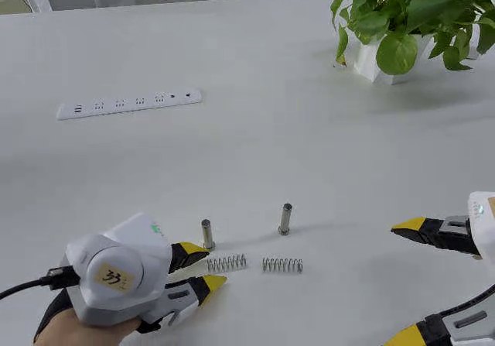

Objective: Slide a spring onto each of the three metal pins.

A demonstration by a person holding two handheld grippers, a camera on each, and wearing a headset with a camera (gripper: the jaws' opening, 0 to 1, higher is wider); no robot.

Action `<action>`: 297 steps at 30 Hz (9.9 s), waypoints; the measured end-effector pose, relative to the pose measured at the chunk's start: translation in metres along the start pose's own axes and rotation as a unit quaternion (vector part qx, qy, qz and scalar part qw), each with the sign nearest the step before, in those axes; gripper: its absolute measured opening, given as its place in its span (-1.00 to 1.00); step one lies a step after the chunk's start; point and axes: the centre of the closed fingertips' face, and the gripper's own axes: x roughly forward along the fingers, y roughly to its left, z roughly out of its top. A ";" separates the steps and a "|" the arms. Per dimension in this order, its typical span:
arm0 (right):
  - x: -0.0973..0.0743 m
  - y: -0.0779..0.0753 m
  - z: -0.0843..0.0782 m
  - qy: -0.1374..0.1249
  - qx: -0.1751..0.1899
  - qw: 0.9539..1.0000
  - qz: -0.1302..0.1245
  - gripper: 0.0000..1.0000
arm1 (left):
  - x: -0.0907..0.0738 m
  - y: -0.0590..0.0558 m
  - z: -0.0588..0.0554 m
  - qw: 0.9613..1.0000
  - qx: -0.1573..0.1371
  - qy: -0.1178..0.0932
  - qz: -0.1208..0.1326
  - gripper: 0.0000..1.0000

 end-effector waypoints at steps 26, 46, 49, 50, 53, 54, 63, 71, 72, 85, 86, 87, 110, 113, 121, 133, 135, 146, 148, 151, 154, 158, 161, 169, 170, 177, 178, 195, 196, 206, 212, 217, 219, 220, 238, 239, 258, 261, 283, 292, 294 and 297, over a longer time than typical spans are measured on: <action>0.005 0.004 -0.001 0.001 -0.003 1.000 0.003 0.89 | -0.004 -0.003 -0.010 1.000 -0.028 -0.002 0.004 -0.85; 0.010 0.009 0.015 -0.013 -0.010 1.000 0.014 0.84 | -0.027 -0.009 0.003 0.998 -0.058 -0.036 -0.001 -0.85; 0.011 0.009 0.022 -0.019 -0.012 1.000 0.015 0.80 | -0.032 -0.011 0.008 0.997 -0.058 -0.044 -0.004 -0.85; 0.011 0.009 0.024 -0.021 -0.013 1.000 0.016 0.80 | -0.033 -0.012 0.010 0.997 -0.057 -0.047 -0.005 -0.85; 0.013 0.009 0.031 -0.023 -0.023 0.999 0.018 0.78 | -0.038 -0.016 0.015 0.996 -0.063 -0.057 -0.013 -0.85; 0.014 0.009 0.034 -0.025 -0.026 0.999 0.018 0.78 | -0.040 -0.017 0.017 0.996 -0.063 -0.059 -0.015 -0.86; 0.022 0.026 0.077 -0.064 -0.041 0.996 0.051 0.68 | -0.052 -0.033 0.023 0.995 -0.057 -0.071 -0.041 -0.86; 0.033 0.036 0.091 -0.066 -0.066 0.993 0.078 0.57 | -0.062 -0.046 0.026 0.994 -0.058 -0.080 -0.055 -0.86; 0.034 0.038 0.092 -0.064 -0.070 0.992 0.081 0.55 | -0.063 -0.047 0.027 0.994 -0.058 -0.080 -0.055 -0.86; 0.048 0.067 0.110 -0.055 -0.123 0.980 0.144 0.02 | -0.076 -0.057 0.032 0.991 -0.056 -0.092 -0.079 -0.86; 0.050 0.069 0.111 -0.054 -0.128 0.979 0.148 0.01 | -0.078 -0.058 0.033 0.991 -0.056 -0.094 -0.081 -0.86; 0.051 0.071 0.112 -0.055 -0.134 0.978 0.153 -0.03 | -0.078 -0.058 0.033 0.991 -0.055 -0.095 -0.083 -0.86; 0.046 0.103 0.124 -0.054 -0.142 0.964 0.219 -0.83 | -0.086 -0.071 0.042 0.985 -0.064 -0.109 -0.121 -0.86; 0.046 0.102 0.123 -0.050 -0.144 0.964 0.220 -0.85 | -0.086 -0.073 0.042 0.984 -0.063 -0.110 -0.125 -0.86; 0.045 0.103 0.123 -0.034 -0.159 0.961 0.221 -0.86 | -0.085 -0.074 0.041 0.984 -0.062 -0.107 -0.127 -0.86; 0.043 0.102 0.129 0.001 -0.189 0.958 0.217 -0.86 | -0.082 -0.074 0.042 0.986 -0.046 -0.098 -0.126 -0.86; 0.043 0.103 0.130 0.005 -0.194 0.957 0.217 -0.86 | -0.082 -0.074 0.041 0.986 -0.043 -0.096 -0.127 -0.85; 0.042 0.107 0.139 0.010 -0.220 0.952 0.214 -0.87 | -0.077 -0.077 0.037 0.989 -0.022 -0.073 -0.126 -0.86; 0.043 0.108 0.140 0.011 -0.223 0.951 0.214 -0.87 | -0.075 -0.078 0.036 0.989 -0.020 -0.070 -0.125 -0.86; 0.044 0.111 0.142 0.011 -0.228 0.949 0.216 -0.87 | -0.073 -0.079 0.034 0.990 -0.015 -0.063 -0.126 -0.86; 0.045 0.112 0.143 0.012 -0.234 0.948 0.216 -0.87 | -0.072 -0.080 0.033 0.990 -0.014 -0.060 -0.127 -0.86; 0.046 0.114 0.144 0.013 -0.237 0.947 0.218 -0.86 | -0.070 -0.081 0.032 0.990 -0.010 -0.056 -0.128 -0.86; 0.047 0.114 0.142 0.017 -0.239 0.946 0.218 -0.86 | -0.069 -0.082 0.030 0.990 -0.010 -0.052 -0.129 -0.86; 0.046 0.114 0.141 0.021 -0.243 0.945 0.218 -0.86 | -0.068 -0.082 0.029 0.990 -0.022 -0.056 -0.129 -0.87; 0.046 0.114 0.140 0.022 -0.244 0.945 0.218 -0.86 | -0.068 -0.083 0.029 0.990 -0.024 -0.056 -0.129 -0.87; 0.044 0.114 0.139 0.028 -0.251 0.943 0.219 -0.86 | -0.068 -0.084 0.031 0.989 -0.031 -0.059 -0.130 -0.87; 0.043 0.113 0.139 0.028 -0.254 0.942 0.218 -0.86 | -0.068 -0.085 0.032 0.989 -0.032 -0.059 -0.130 -0.87; 0.043 0.102 0.144 0.040 -0.292 0.937 0.185 0.00 | -0.065 -0.086 0.034 0.989 -0.037 -0.065 -0.126 -0.87; 0.043 0.101 0.143 0.046 -0.295 0.936 0.185 0.02 | -0.065 -0.086 0.034 0.989 -0.037 -0.065 -0.126 -0.87; 0.045 0.102 0.134 0.083 -0.326 0.919 0.204 -0.29 | -0.061 -0.089 0.034 0.990 -0.037 -0.061 -0.124 -0.87; 0.048 0.107 0.131 0.100 -0.334 0.911 0.222 -0.42 | -0.060 -0.088 0.037 0.990 -0.032 -0.060 -0.121 -0.87; 0.052 0.110 0.131 0.105 -0.340 0.906 0.232 -0.49 | -0.060 -0.088 0.041 0.990 -0.033 -0.063 -0.118 -0.87; 0.054 0.109 0.130 0.109 -0.342 0.904 0.233 -0.54 | -0.060 -0.088 0.043 0.990 -0.034 -0.066 -0.117 -0.87; 0.055 0.109 0.129 0.111 -0.343 0.903 0.233 -0.57 | -0.060 -0.088 0.043 0.990 -0.035 -0.066 -0.116 -0.87; 0.055 0.109 0.122 0.129 -0.347 0.895 0.250 -0.83 | -0.060 -0.088 0.049 0.989 -0.040 -0.079 -0.115 -0.87; 0.055 0.109 0.122 0.129 -0.347 0.894 0.251 -0.83 | -0.060 -0.088 0.049 0.989 -0.039 -0.079 -0.115 -0.87; 0.057 0.109 0.122 0.139 -0.333 0.897 0.254 -0.85 | -0.060 -0.086 0.046 0.989 -0.057 -0.088 -0.107 -0.85; 0.059 0.108 0.126 0.131 -0.325 0.904 0.247 -0.85 | -0.064 -0.081 0.045 0.989 -0.061 -0.094 -0.098 -0.85; 0.058 0.092 0.129 0.127 -0.320 0.912 0.223 -0.85 | -0.104 -0.019 -0.007 0.990 -0.104 -0.084 0.055 0.27; 0.061 0.078 0.125 0.146 -0.336 0.906 0.212 -0.85 | -0.121 0.001 -0.028 0.983 -0.125 -0.070 0.115 0.96; 0.061 0.077 0.125 0.150 -0.336 0.905 0.213 -0.85 | -0.124 0.001 -0.030 0.982 -0.130 -0.073 0.118 0.98; 0.062 0.073 0.125 0.156 -0.341 0.903 0.211 -0.85 | -0.127 0.001 -0.032 0.981 -0.137 -0.074 0.117 0.98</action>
